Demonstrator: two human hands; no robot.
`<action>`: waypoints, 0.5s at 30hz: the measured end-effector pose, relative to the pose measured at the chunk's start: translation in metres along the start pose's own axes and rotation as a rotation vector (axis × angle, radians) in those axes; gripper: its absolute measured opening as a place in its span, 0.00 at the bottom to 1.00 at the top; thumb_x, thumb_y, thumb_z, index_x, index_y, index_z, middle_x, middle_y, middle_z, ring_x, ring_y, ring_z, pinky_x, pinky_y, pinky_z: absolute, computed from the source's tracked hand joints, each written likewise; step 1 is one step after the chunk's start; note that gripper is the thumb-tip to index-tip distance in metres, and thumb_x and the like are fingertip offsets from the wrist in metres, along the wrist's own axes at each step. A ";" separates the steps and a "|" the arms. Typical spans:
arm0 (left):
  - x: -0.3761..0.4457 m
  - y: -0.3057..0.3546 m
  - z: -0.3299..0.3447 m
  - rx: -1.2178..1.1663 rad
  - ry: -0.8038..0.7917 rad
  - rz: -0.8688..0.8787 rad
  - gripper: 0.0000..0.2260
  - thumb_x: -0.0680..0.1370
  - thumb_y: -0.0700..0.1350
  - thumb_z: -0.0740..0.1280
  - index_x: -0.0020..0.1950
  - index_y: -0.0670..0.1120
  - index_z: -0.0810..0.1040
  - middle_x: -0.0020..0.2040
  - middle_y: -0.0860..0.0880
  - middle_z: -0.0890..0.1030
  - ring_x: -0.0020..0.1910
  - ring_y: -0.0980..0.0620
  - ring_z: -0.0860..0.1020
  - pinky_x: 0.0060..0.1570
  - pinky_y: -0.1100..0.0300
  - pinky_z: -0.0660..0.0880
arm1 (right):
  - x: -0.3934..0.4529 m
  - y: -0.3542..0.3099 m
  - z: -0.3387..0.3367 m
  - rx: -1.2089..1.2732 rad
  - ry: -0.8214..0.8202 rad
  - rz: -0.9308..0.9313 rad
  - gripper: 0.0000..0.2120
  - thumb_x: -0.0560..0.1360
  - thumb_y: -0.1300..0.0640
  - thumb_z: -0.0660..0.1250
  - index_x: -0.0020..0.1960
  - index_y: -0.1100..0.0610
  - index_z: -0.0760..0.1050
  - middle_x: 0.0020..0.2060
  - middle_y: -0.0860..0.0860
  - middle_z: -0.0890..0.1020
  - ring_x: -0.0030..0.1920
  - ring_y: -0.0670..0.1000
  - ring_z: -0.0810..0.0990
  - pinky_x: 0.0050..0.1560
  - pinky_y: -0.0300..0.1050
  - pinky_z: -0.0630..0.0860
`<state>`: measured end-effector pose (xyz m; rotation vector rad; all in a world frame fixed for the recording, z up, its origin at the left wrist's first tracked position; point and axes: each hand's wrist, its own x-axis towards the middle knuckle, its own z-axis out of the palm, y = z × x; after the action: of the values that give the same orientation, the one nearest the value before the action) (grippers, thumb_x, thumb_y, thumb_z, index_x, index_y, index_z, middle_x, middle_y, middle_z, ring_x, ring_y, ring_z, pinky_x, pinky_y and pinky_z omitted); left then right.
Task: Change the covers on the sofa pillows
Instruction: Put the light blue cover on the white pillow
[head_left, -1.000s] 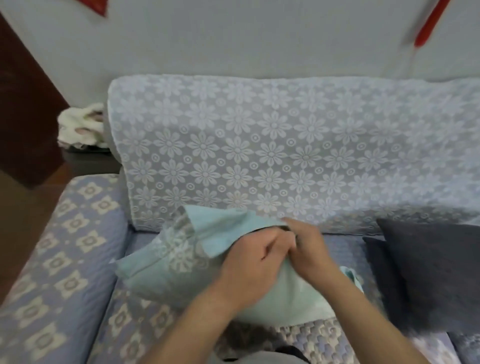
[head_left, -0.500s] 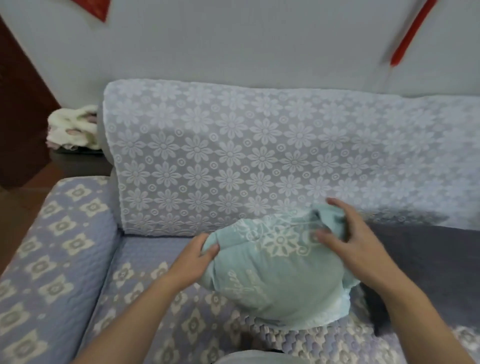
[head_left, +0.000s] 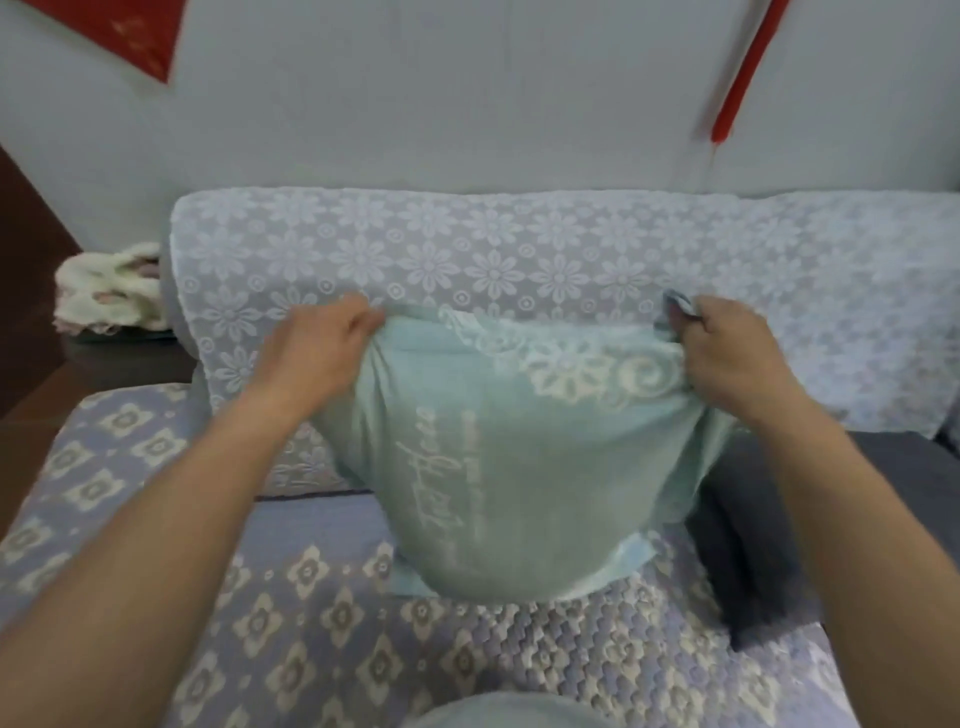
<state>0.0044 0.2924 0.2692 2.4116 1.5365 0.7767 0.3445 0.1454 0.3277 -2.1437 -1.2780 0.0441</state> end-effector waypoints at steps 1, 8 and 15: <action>0.009 -0.009 -0.010 0.011 -0.018 0.008 0.20 0.81 0.65 0.54 0.38 0.52 0.66 0.33 0.48 0.76 0.36 0.43 0.76 0.41 0.46 0.76 | -0.003 -0.002 0.003 0.029 -0.058 -0.020 0.19 0.85 0.52 0.55 0.41 0.63 0.72 0.38 0.62 0.76 0.43 0.61 0.76 0.39 0.52 0.61; 0.063 0.076 -0.059 0.168 0.201 0.177 0.21 0.83 0.61 0.58 0.37 0.48 0.63 0.36 0.44 0.77 0.40 0.38 0.76 0.38 0.51 0.66 | -0.040 0.075 0.039 0.522 -0.255 0.391 0.37 0.67 0.28 0.65 0.45 0.65 0.72 0.38 0.69 0.78 0.36 0.54 0.76 0.40 0.53 0.70; 0.033 0.188 0.173 -0.157 -0.359 0.326 0.21 0.83 0.52 0.60 0.76 0.50 0.69 0.74 0.42 0.73 0.73 0.42 0.70 0.72 0.50 0.66 | -0.099 0.234 0.059 0.496 -0.153 0.974 0.09 0.80 0.58 0.66 0.51 0.65 0.80 0.40 0.67 0.82 0.39 0.68 0.82 0.37 0.66 0.81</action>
<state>0.2534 0.2586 0.2111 2.5375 0.9320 0.4562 0.4551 0.0189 0.1284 -2.1117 -0.1402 0.8390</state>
